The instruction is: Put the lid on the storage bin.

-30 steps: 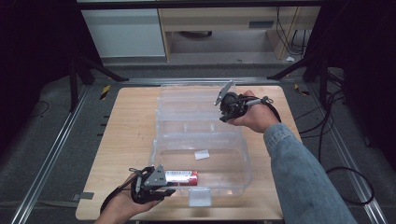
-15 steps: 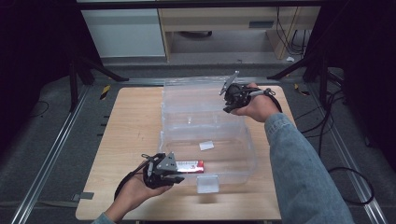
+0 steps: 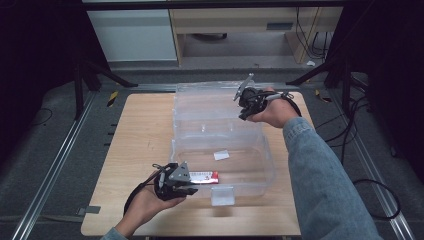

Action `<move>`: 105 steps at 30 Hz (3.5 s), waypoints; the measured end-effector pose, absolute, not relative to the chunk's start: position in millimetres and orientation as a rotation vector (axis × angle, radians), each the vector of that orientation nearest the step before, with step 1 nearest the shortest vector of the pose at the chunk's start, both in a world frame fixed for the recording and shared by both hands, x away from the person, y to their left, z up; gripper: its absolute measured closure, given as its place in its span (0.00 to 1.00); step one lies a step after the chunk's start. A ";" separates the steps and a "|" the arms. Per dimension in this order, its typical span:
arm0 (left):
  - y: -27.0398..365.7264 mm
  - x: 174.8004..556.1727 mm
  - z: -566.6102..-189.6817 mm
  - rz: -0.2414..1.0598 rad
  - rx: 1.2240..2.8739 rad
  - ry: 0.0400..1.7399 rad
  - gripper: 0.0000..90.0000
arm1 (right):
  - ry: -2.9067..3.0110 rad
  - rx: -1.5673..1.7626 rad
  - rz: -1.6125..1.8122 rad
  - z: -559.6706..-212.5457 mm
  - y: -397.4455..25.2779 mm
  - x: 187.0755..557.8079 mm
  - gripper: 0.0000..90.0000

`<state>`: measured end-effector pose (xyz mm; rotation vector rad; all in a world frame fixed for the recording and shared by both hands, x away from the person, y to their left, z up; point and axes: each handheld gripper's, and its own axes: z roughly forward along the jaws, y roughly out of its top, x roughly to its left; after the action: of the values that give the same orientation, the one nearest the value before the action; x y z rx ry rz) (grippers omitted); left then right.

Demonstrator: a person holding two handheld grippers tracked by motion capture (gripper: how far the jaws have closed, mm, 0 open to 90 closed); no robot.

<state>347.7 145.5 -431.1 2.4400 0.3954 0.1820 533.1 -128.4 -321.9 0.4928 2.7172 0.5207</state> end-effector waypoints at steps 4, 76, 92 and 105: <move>145.2 347.8 -430.6 0.182 2.446 0.395 0.86 | 2.725 0.490 0.523 -319.3 -127.6 531.5 0.87; 136.3 351.7 -428.6 0.271 2.451 0.461 0.80 | 2.722 0.403 0.546 -286.4 -137.5 467.2 0.95; 126.5 369.8 -428.4 0.290 2.442 0.484 0.81 | 2.700 0.424 0.547 -287.0 -139.3 492.6 0.94; 126.3 369.6 -428.2 0.294 2.444 0.484 0.81 | 2.696 0.400 0.585 -286.3 -143.7 474.1 0.95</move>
<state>369.6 126.3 -428.2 2.4441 0.4842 0.2945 474.1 -143.7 -286.3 0.3995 2.6957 0.5851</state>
